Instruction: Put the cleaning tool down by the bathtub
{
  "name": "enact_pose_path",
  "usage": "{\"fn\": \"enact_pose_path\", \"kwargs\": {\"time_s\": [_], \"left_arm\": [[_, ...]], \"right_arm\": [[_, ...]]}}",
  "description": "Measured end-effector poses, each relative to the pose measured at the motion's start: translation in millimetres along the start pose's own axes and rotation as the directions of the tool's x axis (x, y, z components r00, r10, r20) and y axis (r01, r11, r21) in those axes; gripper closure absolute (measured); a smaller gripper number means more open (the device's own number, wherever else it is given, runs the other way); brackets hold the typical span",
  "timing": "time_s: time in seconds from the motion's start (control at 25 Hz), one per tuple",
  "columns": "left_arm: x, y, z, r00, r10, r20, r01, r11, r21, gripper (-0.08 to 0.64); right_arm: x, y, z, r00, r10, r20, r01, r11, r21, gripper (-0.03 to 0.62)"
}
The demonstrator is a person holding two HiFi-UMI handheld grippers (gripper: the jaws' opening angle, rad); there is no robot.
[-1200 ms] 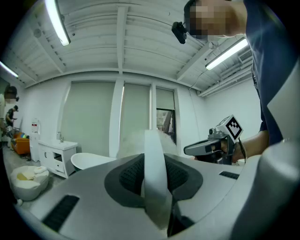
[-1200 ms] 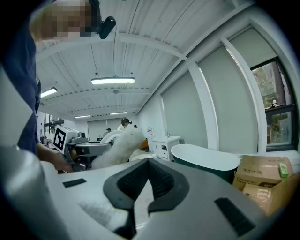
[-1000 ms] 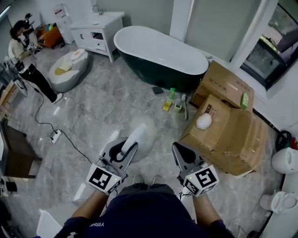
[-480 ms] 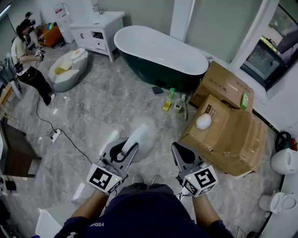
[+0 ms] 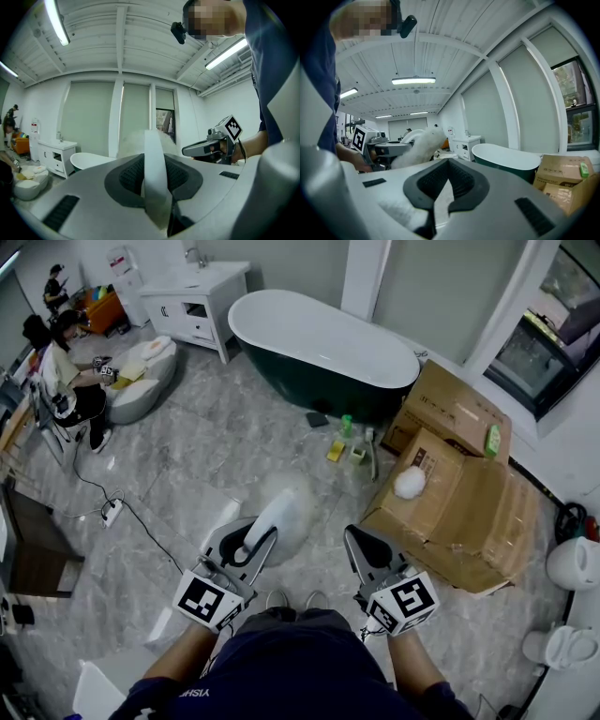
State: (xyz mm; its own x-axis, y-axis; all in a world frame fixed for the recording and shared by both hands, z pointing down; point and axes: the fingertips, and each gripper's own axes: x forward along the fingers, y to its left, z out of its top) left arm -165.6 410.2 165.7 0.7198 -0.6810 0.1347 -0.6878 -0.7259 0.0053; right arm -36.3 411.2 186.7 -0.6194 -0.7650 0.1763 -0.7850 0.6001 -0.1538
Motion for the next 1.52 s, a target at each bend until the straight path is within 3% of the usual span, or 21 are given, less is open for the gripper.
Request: {"fn": "enact_pose_path", "kwargs": {"time_s": [0.8, 1.52], "left_arm": [[26.9, -52.2, -2.5, 0.999, 0.053, -0.003, -0.053, 0.999, 0.004, 0.456], [82.7, -16.6, 2.8, 0.998, 0.058, 0.003, -0.058, 0.998, 0.002, 0.456]], "right_arm": [[-53.9, -45.3, -16.8, 1.0, 0.024, -0.003, -0.024, 1.0, 0.015, 0.588], [-25.7, -101.1, -9.6, 1.0, 0.0, -0.005, 0.0, 1.0, 0.026, 0.588]]}}
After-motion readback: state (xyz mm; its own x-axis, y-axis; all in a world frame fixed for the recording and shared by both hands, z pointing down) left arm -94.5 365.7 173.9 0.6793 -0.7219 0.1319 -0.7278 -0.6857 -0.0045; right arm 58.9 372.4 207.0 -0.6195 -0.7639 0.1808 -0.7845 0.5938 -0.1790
